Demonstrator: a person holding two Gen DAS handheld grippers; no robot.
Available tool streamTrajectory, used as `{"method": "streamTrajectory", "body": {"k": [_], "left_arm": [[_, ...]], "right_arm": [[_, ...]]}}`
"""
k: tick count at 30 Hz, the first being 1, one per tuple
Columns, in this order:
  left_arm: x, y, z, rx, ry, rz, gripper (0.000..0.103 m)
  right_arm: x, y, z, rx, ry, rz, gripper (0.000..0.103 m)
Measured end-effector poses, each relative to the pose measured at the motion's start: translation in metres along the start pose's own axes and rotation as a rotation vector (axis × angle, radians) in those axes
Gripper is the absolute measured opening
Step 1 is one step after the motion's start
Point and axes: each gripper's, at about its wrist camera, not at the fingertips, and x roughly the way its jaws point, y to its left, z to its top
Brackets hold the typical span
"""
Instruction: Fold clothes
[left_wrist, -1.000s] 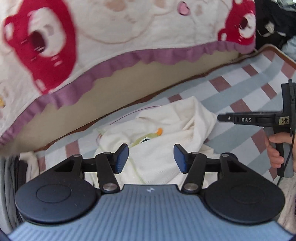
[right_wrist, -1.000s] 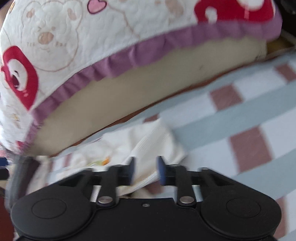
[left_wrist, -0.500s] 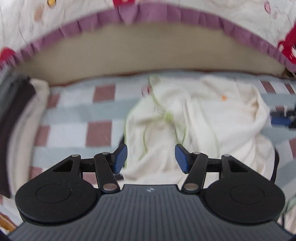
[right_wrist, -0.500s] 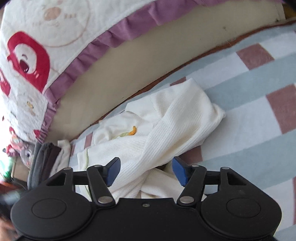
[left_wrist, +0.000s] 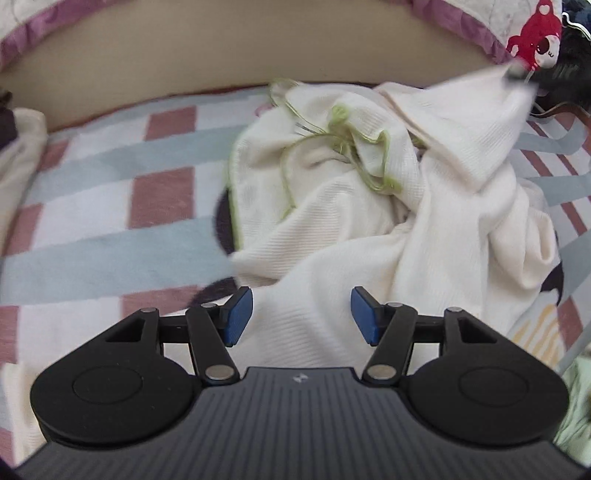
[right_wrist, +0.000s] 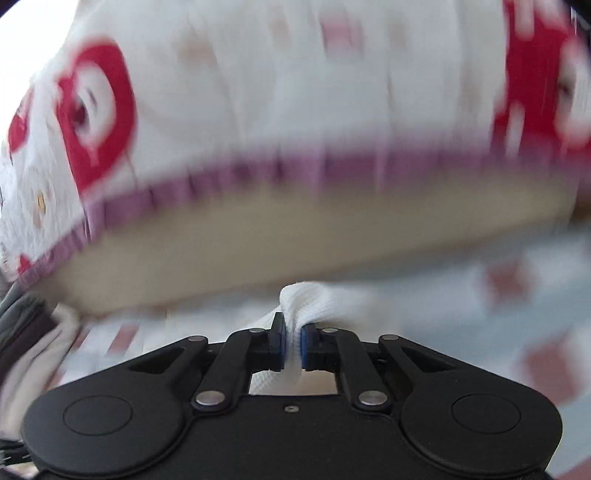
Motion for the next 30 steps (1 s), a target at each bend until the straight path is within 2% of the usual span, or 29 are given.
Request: {"method": "streamTrajectory", "body": {"k": [1,3,6,7,8,9,11,13,14,15,16,17,19,23,25,27,28,29,30], "left_arm": [[-0.004,0.002,0.0,0.001,0.006,0.001,0.058],[-0.011,0.005,0.001,0.004,0.019,-0.009,0.058],[-0.016,0.001,0.005,-0.01,-0.011,-0.055,0.064],[-0.016,0.0,0.007,-0.019,-0.021,-0.07,0.065],[-0.012,-0.003,0.009,-0.033,-0.017,-0.093,0.065],[-0.007,-0.007,0.01,-0.05,-0.01,-0.118,0.065],[0.006,-0.017,0.012,-0.075,0.025,-0.153,0.065],[0.012,-0.028,0.011,-0.058,0.047,-0.165,0.068],[0.015,-0.034,0.01,-0.048,0.057,-0.169,0.073],[0.017,-0.038,0.009,-0.027,0.06,-0.166,0.075],[0.018,-0.042,0.008,-0.005,0.061,-0.162,0.077],[0.02,-0.044,0.007,0.01,0.065,-0.157,0.078],[0.023,-0.047,0.006,0.009,0.077,-0.154,0.078],[0.026,-0.053,0.003,-0.021,0.094,-0.191,0.078],[0.027,-0.058,0.001,-0.022,0.106,-0.202,0.077],[0.026,-0.063,-0.002,-0.011,0.113,-0.238,0.059],[0.026,-0.063,-0.003,-0.014,0.129,-0.267,0.034],[0.026,-0.062,-0.004,-0.031,0.149,-0.311,0.001],[0.026,-0.059,-0.005,-0.069,0.162,-0.369,0.003]], "right_arm": [[-0.016,-0.002,0.017,-0.027,-0.063,-0.046,0.008],[-0.039,-0.015,0.05,-0.072,-0.127,-0.125,0.007],[-0.05,-0.045,0.088,-0.139,-0.122,-0.249,0.005],[-0.045,-0.063,0.095,-0.119,-0.091,-0.301,0.004],[-0.039,-0.081,0.101,-0.085,-0.054,-0.356,0.012],[-0.023,-0.099,0.103,-0.058,0.065,-0.419,0.024],[-0.017,-0.108,0.084,0.017,0.159,-0.427,0.034],[-0.016,-0.112,0.062,0.096,0.225,-0.416,0.036],[-0.016,-0.114,0.052,0.135,0.258,-0.411,0.048],[-0.015,-0.117,0.041,0.174,0.291,-0.405,0.055],[-0.021,-0.107,0.026,0.21,0.284,-0.375,0.056],[-0.028,-0.095,0.009,0.248,0.271,-0.309,0.056],[-0.035,-0.071,-0.02,0.32,0.275,-0.134,0.056],[-0.031,-0.016,-0.055,0.369,0.409,0.29,0.058],[-0.022,0.006,-0.073,0.362,0.494,0.359,0.06],[-0.013,0.027,-0.091,0.355,0.577,0.41,0.06],[-0.013,0.033,-0.101,0.349,0.605,0.405,0.06],[-0.015,0.037,-0.106,0.339,0.621,0.395,0.06],[-0.016,0.04,-0.11,0.329,0.633,0.386,0.06]]}}
